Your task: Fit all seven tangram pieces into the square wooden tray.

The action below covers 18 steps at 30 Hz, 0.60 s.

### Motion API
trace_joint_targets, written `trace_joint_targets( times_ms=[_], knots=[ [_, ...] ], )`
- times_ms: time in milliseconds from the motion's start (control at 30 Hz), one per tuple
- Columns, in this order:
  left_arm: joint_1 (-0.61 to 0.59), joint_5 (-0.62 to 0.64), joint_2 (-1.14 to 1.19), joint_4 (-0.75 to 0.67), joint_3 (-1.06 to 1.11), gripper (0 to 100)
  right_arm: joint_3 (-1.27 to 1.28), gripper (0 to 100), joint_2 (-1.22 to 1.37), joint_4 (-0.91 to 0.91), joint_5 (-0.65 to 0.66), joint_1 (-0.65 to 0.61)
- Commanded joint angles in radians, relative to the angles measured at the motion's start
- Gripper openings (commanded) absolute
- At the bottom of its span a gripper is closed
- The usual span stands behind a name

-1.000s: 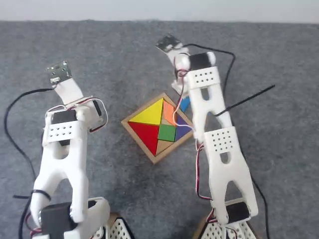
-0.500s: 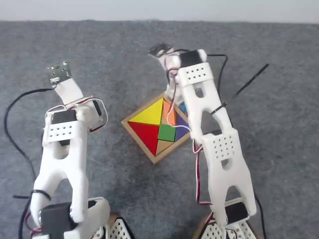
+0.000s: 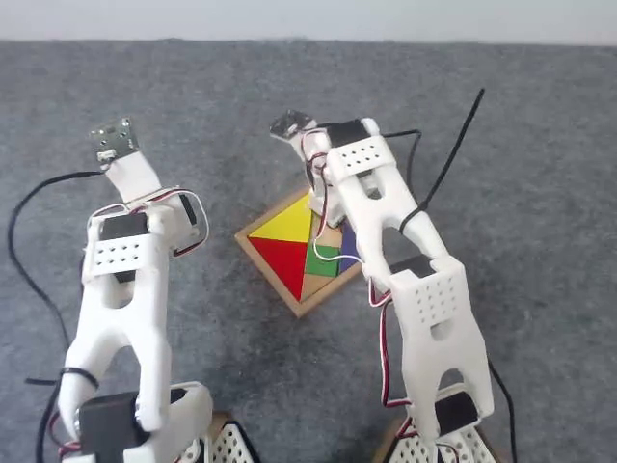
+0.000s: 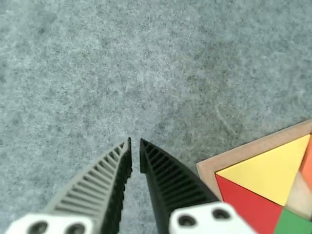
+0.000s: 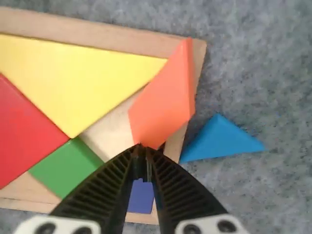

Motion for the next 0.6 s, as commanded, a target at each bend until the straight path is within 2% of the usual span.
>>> trace_joint_targets(
  times_ms=[0, 267, 567],
  knots=[
    [-0.005, -0.009, -0.032, 0.009, -0.051, 3, -0.005, 0.6, -0.062, 0.001, -0.011, 0.027],
    [-0.005, -0.009, -0.032, 0.009, -0.051, 3, -0.006, 0.6, -0.203, 0.064, -0.017, 0.024],
    [-0.005, -0.009, -0.032, 0.009, -0.050, 3, -0.006, 0.6, -0.113, -0.176, -0.018, -0.015]
  ],
)
